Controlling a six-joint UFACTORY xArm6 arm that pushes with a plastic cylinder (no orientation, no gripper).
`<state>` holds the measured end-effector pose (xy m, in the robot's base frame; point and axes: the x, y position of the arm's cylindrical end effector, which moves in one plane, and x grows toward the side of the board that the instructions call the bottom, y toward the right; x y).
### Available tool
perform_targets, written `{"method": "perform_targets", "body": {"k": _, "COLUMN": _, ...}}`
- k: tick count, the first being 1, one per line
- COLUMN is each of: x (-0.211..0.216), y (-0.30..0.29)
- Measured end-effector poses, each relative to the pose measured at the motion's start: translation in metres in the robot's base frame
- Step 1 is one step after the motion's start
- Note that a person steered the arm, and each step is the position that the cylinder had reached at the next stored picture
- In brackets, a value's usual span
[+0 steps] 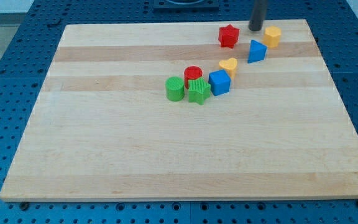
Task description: Push the red star closer to the yellow hexagon
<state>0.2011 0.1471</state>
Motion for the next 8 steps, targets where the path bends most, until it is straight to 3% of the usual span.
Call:
{"method": "perform_targets", "body": {"k": 1, "x": -0.008, "y": -0.031}}
{"method": "perform_targets", "body": {"k": 3, "x": 0.037, "y": -0.093}}
{"method": "perform_targets", "body": {"k": 5, "x": 0.064, "y": -0.058}}
{"method": "perform_targets", "body": {"k": 6, "x": 0.064, "y": -0.028}}
{"method": "perform_targets", "body": {"k": 8, "x": 0.046, "y": -0.036}}
